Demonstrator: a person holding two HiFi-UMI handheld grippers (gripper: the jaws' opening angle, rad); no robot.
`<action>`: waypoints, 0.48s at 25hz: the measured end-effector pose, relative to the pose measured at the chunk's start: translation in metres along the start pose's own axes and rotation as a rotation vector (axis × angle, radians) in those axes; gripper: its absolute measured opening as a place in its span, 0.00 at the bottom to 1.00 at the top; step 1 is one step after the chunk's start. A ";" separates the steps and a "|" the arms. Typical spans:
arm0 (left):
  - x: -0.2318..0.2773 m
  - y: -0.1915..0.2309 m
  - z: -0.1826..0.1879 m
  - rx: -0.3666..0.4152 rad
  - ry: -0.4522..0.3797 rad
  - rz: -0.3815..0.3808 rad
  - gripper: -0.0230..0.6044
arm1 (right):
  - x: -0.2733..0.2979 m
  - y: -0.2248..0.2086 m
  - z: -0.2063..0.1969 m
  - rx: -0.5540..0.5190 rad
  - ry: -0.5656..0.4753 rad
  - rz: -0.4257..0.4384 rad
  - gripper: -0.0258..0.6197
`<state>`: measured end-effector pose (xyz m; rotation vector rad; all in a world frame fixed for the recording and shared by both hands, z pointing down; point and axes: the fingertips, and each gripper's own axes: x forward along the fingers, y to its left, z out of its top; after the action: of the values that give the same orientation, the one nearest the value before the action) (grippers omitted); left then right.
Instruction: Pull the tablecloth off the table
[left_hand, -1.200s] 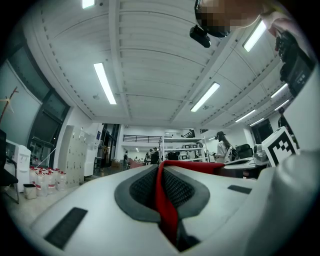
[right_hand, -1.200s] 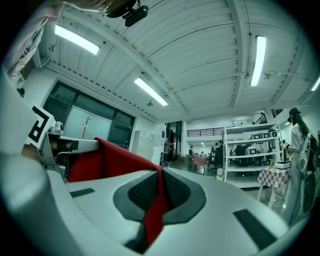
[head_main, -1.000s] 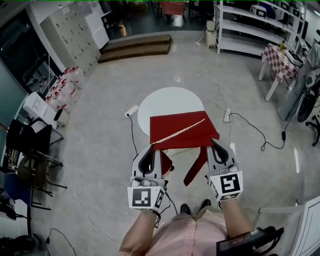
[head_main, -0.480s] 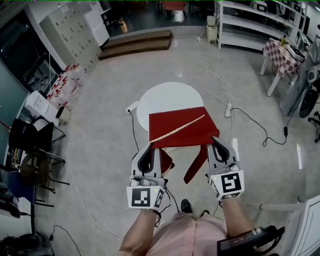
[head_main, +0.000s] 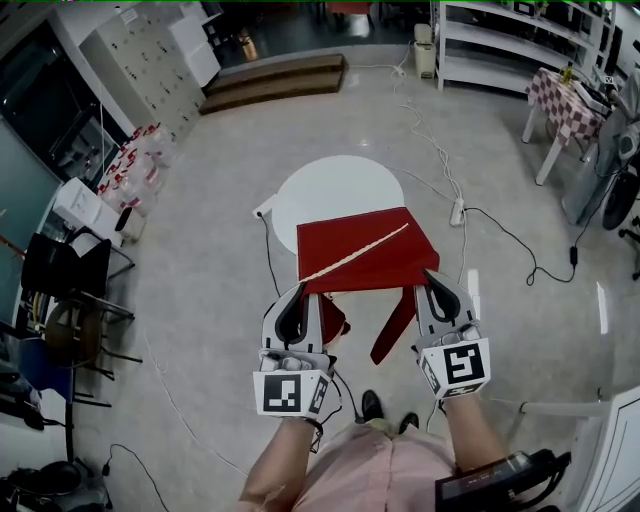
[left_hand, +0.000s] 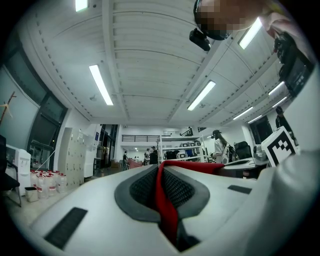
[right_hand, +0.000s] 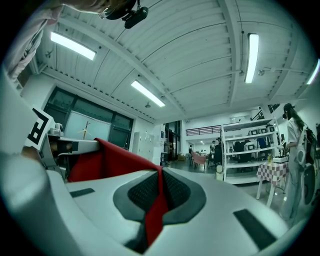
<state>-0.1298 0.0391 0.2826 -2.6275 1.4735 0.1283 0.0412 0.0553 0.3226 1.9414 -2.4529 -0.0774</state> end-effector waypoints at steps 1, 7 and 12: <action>-0.002 -0.002 0.001 0.001 -0.001 0.000 0.10 | -0.003 0.000 0.000 0.001 -0.001 0.001 0.08; -0.012 -0.014 0.004 0.003 -0.001 0.012 0.10 | -0.017 -0.003 0.002 0.009 -0.007 0.005 0.08; -0.022 -0.018 0.005 0.008 -0.004 0.018 0.10 | -0.025 0.000 0.003 0.002 -0.013 0.018 0.08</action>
<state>-0.1255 0.0676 0.2817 -2.6071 1.4930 0.1290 0.0464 0.0794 0.3204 1.9262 -2.4789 -0.0882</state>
